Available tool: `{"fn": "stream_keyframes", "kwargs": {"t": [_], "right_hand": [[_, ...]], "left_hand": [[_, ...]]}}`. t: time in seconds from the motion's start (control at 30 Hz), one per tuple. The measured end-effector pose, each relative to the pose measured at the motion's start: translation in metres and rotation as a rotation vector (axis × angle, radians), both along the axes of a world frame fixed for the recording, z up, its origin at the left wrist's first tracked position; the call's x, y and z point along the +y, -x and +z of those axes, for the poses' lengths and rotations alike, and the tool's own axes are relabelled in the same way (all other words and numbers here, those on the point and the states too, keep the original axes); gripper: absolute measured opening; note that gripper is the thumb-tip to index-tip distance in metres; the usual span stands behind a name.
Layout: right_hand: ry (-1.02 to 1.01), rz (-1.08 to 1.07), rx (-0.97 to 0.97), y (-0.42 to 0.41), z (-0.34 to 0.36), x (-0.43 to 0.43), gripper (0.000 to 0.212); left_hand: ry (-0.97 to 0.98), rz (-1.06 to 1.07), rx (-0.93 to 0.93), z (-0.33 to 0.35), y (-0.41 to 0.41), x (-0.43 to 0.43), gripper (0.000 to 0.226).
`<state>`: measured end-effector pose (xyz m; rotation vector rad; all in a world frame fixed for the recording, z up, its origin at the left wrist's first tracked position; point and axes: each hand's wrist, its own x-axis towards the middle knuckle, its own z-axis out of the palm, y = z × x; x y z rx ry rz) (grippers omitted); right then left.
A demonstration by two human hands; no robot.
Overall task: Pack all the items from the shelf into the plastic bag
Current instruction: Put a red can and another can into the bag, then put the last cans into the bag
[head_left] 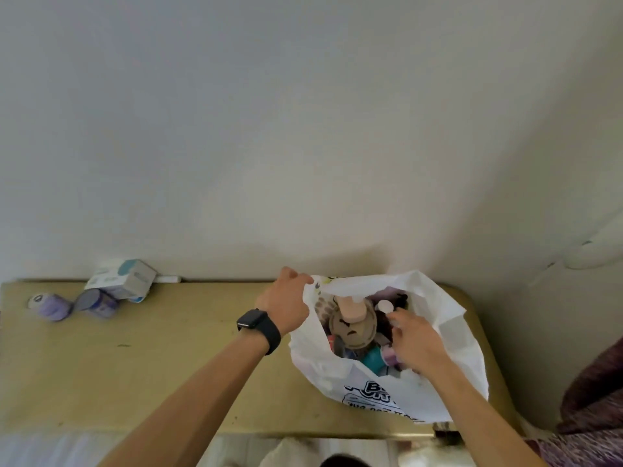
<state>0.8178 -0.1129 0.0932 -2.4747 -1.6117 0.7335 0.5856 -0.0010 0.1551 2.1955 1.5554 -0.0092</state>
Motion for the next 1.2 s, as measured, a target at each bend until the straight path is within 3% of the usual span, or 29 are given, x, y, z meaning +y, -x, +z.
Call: {"fn": "stream_keyframes", "kwargs": {"t": [0.17,0.37,0.47,0.53,0.6,0.83,1.0,1.2], "right_hand": [[-0.141,0.002,0.097,0.014,0.005,-0.012,0.026],[-0.374,-0.043,0.316,0.060,0.042,-0.024,0.026],[-0.526,0.079,0.375,0.098,0.063,-0.016,0.028],[-0.601,0.229,0.376,0.126,0.073,-0.005,0.021],[-0.634,0.402,0.330,0.156,0.080,0.011,0.028],[-0.446,0.774,0.173,0.278,0.045,0.085,0.036],[-0.201,0.857,0.064,0.363,0.002,0.133,0.045],[0.077,0.777,0.001,0.475,-0.037,0.201,0.061]], "left_hand": [[-0.050,0.007,-0.280,0.000,0.009,-0.015,0.045],[-0.003,0.205,-0.546,-0.006,0.049,-0.043,0.041],[-0.044,0.285,-0.498,-0.015,0.091,-0.053,0.040],[-0.095,0.338,-0.394,-0.023,0.129,-0.057,0.039],[-0.104,0.418,-0.286,-0.031,0.169,-0.062,0.038],[-0.030,0.644,-0.042,-0.049,0.309,-0.069,0.043],[0.073,0.700,0.008,-0.085,0.401,-0.031,0.045],[0.281,0.643,0.058,-0.146,0.513,0.035,0.053]]}}
